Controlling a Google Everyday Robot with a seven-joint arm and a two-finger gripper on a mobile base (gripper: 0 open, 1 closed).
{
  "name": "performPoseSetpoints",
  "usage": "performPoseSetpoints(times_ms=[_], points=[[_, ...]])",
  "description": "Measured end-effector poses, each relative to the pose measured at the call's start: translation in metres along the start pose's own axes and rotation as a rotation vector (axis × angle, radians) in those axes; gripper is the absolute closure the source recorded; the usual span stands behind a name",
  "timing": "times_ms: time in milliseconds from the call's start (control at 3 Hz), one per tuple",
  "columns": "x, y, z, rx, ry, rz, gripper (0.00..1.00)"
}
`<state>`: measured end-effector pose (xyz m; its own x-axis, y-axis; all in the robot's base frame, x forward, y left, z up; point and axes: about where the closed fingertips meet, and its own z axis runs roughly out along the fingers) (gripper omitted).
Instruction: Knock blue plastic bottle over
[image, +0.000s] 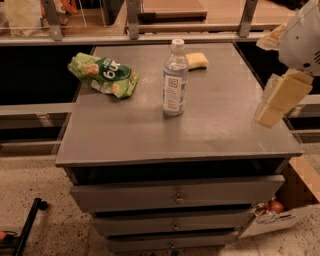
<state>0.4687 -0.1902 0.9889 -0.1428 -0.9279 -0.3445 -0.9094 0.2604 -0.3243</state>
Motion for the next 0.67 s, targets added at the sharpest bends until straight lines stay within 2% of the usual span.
performPoseSetpoints(times_ms=[333, 667], points=[[-0.03, -0.028, 0.036, -0.001, -0.136, 0.008, 0.0], [-0.051, -0.053, 0.072, -0.031, -0.271, 0.029, 0.0]])
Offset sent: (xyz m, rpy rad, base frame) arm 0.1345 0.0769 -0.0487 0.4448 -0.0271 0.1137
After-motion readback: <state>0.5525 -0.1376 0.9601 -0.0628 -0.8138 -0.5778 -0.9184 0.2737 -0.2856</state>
